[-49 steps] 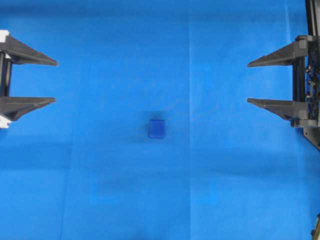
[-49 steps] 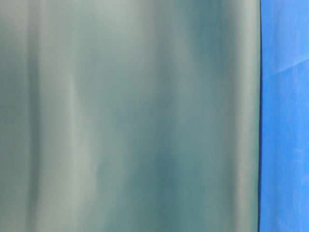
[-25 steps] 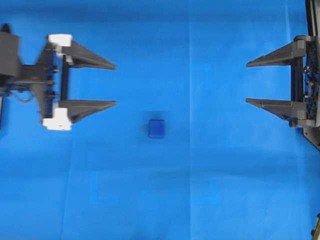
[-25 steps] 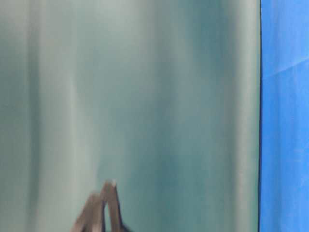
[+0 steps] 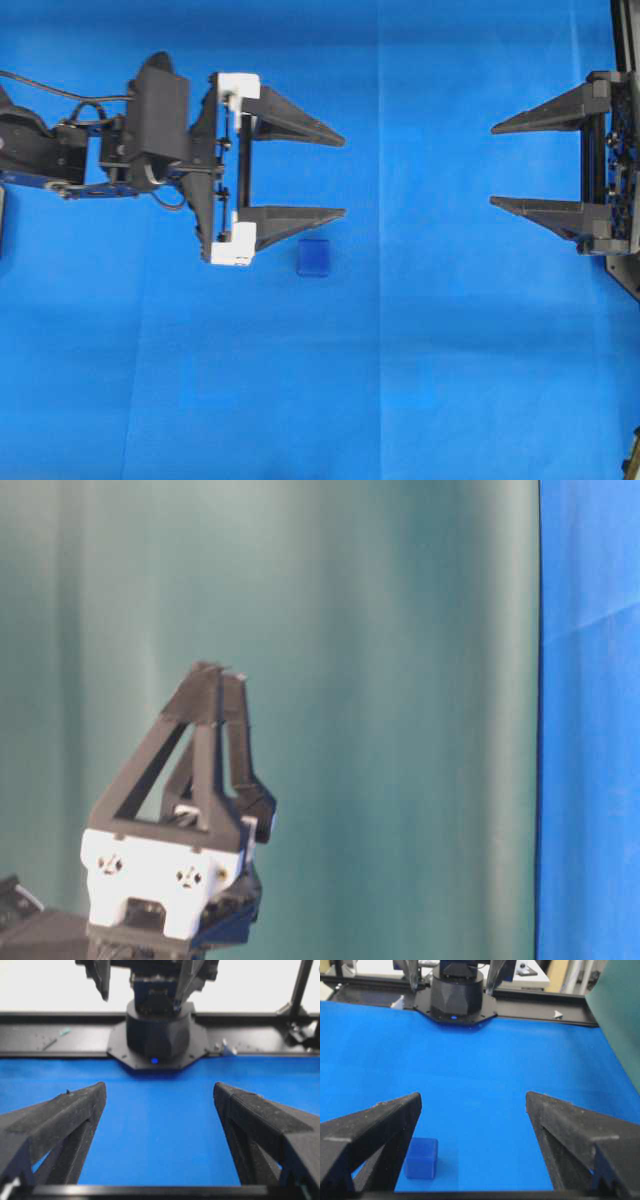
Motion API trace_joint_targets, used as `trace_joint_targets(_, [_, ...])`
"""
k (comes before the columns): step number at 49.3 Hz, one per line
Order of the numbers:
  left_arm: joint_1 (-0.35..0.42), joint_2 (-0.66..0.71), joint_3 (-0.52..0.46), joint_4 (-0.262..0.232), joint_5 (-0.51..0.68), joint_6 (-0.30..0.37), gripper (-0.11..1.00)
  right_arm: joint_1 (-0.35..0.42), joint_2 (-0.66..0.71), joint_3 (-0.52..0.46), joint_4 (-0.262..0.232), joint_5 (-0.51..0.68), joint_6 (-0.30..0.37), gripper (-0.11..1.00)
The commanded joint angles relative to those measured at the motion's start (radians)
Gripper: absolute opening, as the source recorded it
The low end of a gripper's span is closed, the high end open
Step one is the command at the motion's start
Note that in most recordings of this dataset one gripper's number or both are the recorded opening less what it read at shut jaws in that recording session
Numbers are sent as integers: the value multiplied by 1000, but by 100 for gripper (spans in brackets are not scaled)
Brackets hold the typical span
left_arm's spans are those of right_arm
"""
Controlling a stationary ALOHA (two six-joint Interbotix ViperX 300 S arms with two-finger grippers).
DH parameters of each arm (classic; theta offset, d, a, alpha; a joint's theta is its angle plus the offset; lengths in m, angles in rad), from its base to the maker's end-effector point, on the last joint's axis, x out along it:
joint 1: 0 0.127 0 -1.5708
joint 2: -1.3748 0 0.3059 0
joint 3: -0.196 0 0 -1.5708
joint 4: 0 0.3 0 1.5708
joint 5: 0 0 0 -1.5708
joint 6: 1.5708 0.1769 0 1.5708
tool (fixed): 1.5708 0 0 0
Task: Handover the blue block to the right arm after grasping it with the left arm, then place it in the designated position.
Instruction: 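Lower the open left gripper over the blue cube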
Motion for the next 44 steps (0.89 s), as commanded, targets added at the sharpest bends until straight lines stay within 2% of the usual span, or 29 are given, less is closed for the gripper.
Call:
trace_joint_targets(1, [-2,-6,-34,3,23,-2,92,-2,6,-29,2,-12,0,98])
trace_joint_targets(9, [-2,-9,-40,2,95,-14,92,0,6,-29,2,-11,0,98])
trace_joint_targets(15, [-6,-5,-72,0,204,-29,92,0,6,-32,2,-12,-2,98])
trace_joint_targets(23, [-6,20,-158,0,476,-58,92,0,6,-32,2,-11,-2,98])
trace_joint_targets(44, [-26,140,-419,3,1086,-48,92,-2,8,-32,-2,-9,-2,98])
